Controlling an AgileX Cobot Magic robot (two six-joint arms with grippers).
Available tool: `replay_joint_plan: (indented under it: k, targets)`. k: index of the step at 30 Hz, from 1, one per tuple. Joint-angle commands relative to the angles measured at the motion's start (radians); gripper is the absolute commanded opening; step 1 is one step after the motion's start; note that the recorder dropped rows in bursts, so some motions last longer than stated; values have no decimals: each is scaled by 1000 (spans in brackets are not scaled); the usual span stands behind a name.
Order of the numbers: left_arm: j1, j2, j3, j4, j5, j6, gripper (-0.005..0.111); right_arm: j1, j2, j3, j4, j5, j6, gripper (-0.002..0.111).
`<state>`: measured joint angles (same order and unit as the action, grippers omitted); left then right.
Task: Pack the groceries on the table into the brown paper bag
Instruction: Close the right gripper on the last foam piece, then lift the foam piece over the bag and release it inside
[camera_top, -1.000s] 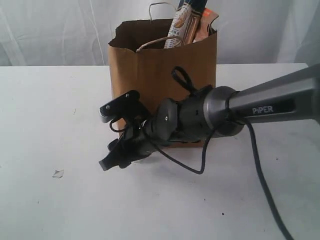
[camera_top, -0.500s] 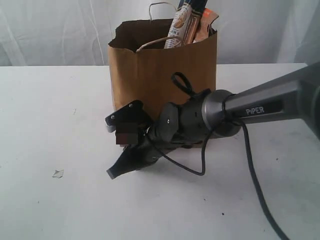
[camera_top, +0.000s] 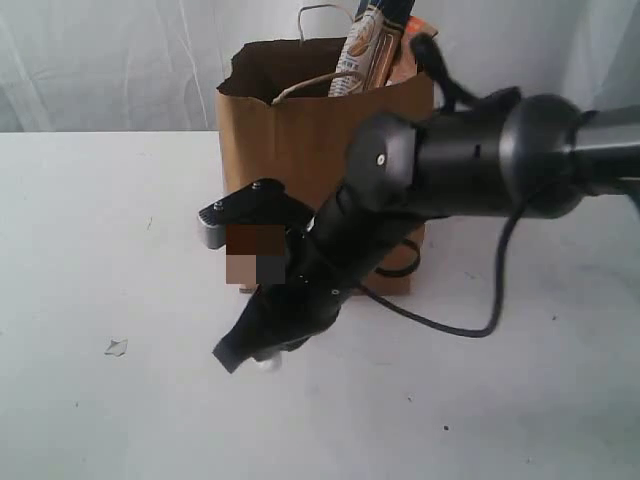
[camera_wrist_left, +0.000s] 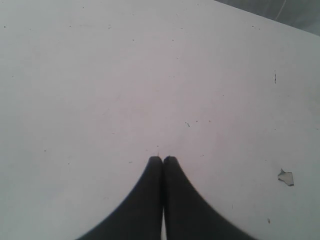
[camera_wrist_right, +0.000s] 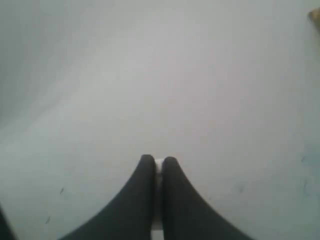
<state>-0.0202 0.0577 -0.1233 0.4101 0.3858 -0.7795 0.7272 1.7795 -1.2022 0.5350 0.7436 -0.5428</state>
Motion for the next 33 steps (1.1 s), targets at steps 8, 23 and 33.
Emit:
replay_joint_plan:
  k: [8,23,33]
  targets:
    - [-2,-6,5,2,0,-5,0,-162,-364,2,-325,418,79,0]
    - [-2,-6,5,2,0,-5,0,-603,-446,-116,-345,-97,81,0]
    - [-2,-6,5,2,0,-5,0,-594,-298,-116,348,-365,-430,0]
